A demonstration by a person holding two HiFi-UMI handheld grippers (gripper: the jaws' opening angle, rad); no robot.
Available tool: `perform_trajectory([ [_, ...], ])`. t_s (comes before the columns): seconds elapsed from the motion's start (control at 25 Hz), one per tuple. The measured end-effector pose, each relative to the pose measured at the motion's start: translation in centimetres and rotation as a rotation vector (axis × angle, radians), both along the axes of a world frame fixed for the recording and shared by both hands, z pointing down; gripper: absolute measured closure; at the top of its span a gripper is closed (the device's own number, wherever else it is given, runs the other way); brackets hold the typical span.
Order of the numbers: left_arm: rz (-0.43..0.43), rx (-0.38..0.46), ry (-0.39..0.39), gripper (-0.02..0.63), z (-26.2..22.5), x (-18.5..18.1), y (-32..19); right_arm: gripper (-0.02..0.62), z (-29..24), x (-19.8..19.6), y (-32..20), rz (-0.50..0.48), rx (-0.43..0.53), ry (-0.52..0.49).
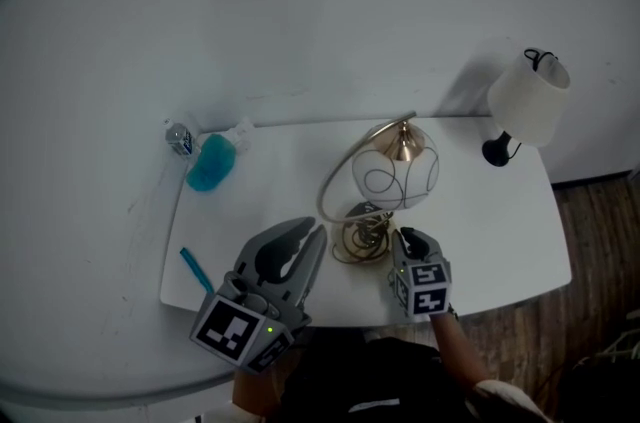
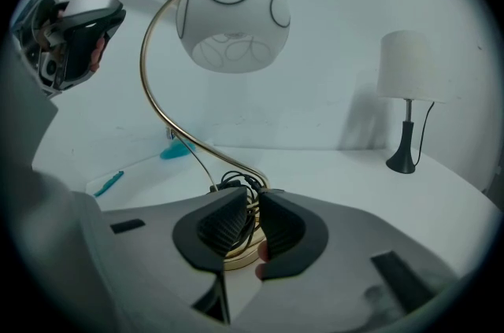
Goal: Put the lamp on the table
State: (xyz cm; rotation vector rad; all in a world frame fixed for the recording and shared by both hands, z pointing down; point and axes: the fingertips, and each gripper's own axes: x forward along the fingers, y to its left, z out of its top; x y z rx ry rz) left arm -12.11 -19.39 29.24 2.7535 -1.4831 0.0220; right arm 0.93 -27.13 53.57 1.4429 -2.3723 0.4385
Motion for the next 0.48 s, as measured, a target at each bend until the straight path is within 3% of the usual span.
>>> perform_trajectory([
  [0.48, -0.012, 0.013, 0.025, 0.554, 0.0, 0.7, 1.9, 0.548, -1.4, 0.8, 2.2, -0.018, 0.014, 0.020],
])
